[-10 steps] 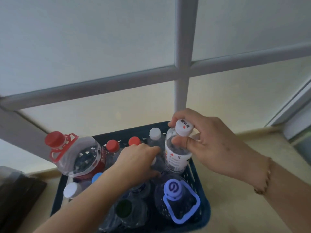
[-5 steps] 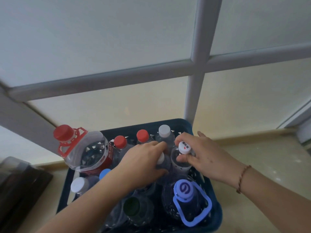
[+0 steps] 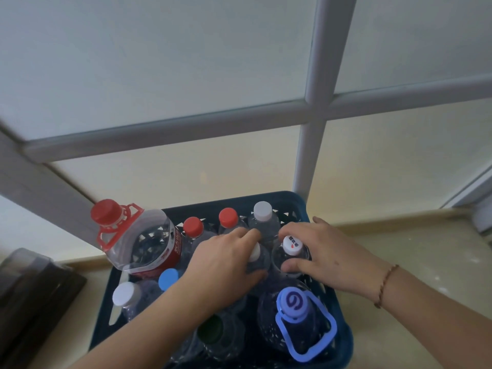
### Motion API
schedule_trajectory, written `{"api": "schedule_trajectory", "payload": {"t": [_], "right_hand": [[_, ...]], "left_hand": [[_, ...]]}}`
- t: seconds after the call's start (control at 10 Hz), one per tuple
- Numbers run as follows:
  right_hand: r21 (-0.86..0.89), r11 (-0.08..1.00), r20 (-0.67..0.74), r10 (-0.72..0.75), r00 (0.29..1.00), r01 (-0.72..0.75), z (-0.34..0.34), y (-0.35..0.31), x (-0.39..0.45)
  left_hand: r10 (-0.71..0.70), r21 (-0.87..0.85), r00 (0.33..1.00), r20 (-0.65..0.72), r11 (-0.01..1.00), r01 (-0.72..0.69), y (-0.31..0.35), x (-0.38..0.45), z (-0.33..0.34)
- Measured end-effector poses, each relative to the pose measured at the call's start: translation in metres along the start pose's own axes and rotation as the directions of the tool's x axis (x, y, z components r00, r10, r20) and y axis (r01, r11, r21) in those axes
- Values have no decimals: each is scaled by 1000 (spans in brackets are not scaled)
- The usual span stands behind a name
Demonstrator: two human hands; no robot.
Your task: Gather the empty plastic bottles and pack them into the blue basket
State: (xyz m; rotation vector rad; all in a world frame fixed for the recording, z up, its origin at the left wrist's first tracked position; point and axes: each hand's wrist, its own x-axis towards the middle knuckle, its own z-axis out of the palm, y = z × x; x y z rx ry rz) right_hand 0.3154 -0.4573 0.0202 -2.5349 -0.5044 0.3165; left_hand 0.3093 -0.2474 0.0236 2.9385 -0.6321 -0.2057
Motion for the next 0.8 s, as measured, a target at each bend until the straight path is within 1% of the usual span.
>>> {"api": "schedule_trajectory", "payload": {"t": [0.1, 0.2, 0.3, 0.4, 0.5, 0.6, 0.7, 0.8], "right_hand": [[-30, 999, 8, -26, 1000, 27, -8, 3, -3], [-87, 996, 53, -27, 998, 31, -5, 4, -4], [-72, 997, 15, -35, 999, 36, 4, 6, -4], [-113, 993, -58, -34, 998, 27, 12, 6, -3], [-135, 991, -96, -31, 995, 17, 18, 3, -6], [-41, 999, -74, -19, 997, 16, 15, 2, -12], [-9, 1000, -67, -7, 998, 7, 9, 3, -20], [1, 1000, -137, 16, 990, -16, 2, -5, -28]], "left_hand": [[-59, -24, 998, -37, 998, 58, -1, -5, 1], [-56, -30, 998, -14, 998, 56, -1, -3, 0], [-33, 24, 999, 19, 999, 32, -2, 0, -3], [3, 55, 999, 50, 998, -6, -6, 3, -8], [26, 48, 997, 69, 998, -29, -8, 2, -11], [83, 33, 995, 47, 996, -84, -8, -6, -10], [136, -32, 991, 12, 990, -135, -16, -23, -12], [225, -34, 970, -94, 973, -229, -29, -43, -14]]}}
